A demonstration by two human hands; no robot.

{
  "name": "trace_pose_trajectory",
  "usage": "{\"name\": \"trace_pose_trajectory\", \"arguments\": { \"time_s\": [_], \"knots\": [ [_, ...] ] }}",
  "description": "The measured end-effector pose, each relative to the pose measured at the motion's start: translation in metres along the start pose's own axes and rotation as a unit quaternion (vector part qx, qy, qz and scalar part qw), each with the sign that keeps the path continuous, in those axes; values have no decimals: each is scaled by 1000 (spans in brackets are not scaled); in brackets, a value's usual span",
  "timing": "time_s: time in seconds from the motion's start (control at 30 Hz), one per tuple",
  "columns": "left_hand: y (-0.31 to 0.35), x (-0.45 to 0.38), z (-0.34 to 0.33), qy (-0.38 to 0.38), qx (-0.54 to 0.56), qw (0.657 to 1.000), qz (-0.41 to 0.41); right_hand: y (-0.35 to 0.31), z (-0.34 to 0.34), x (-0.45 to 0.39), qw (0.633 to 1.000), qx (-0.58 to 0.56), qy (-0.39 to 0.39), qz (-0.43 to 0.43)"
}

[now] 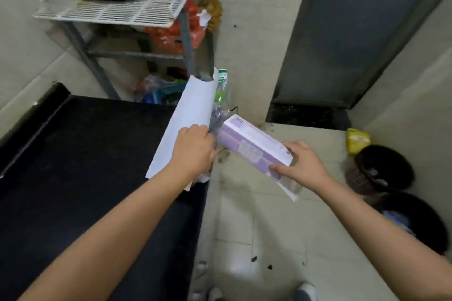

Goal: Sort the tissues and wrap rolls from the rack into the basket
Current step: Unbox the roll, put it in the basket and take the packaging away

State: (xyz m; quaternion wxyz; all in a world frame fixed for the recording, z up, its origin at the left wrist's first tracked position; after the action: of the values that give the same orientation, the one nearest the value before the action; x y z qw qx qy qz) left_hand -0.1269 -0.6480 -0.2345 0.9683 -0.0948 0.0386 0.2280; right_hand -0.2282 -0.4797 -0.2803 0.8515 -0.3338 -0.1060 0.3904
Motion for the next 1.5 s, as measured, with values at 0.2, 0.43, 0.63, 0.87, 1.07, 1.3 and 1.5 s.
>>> {"name": "trace_pose_trajectory", "arguments": {
  "time_s": [0.2, 0.43, 0.63, 0.87, 1.07, 1.3, 1.5],
  "knots": [
    [227, -58, 5, -30, 15, 995, -91, 146, 135, 83, 990, 15, 87, -107],
    [527, -56, 12, -67, 60, 970, -227, 330, 265, 237, 954, 29, 126, -270],
    [692, -40, -24, -182, 74, 947, -255, 449, 311, 350, 888, -19, 165, -429],
    [817, -61, -109, -374, 137, 890, -221, 572, 300, 394, 804, -122, 163, -558],
    [895, -89, -212, -508, 188, 832, -119, 678, 283, 387, 736, -171, 130, -642],
    [953, -91, -343, -592, 158, 790, -33, 781, 226, 382, 683, -220, 78, -692],
    [959, -79, -422, -633, 153, 759, 27, 847, 178, 376, 696, -198, -25, -690]
  ]
}}
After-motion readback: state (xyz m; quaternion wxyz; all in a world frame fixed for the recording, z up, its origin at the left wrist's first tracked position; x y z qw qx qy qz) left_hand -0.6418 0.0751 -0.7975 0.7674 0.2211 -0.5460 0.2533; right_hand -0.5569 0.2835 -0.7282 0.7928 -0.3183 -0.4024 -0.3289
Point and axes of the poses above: each hand's wrist, its own x-axis away from the middle knuckle, its own z-axis out of the back of the hand, y = z × x, the point moved 9 cm from there along -x, towards the middle knuckle, and after that the axes turned 13 degrees about z, right-handed, at the moved point
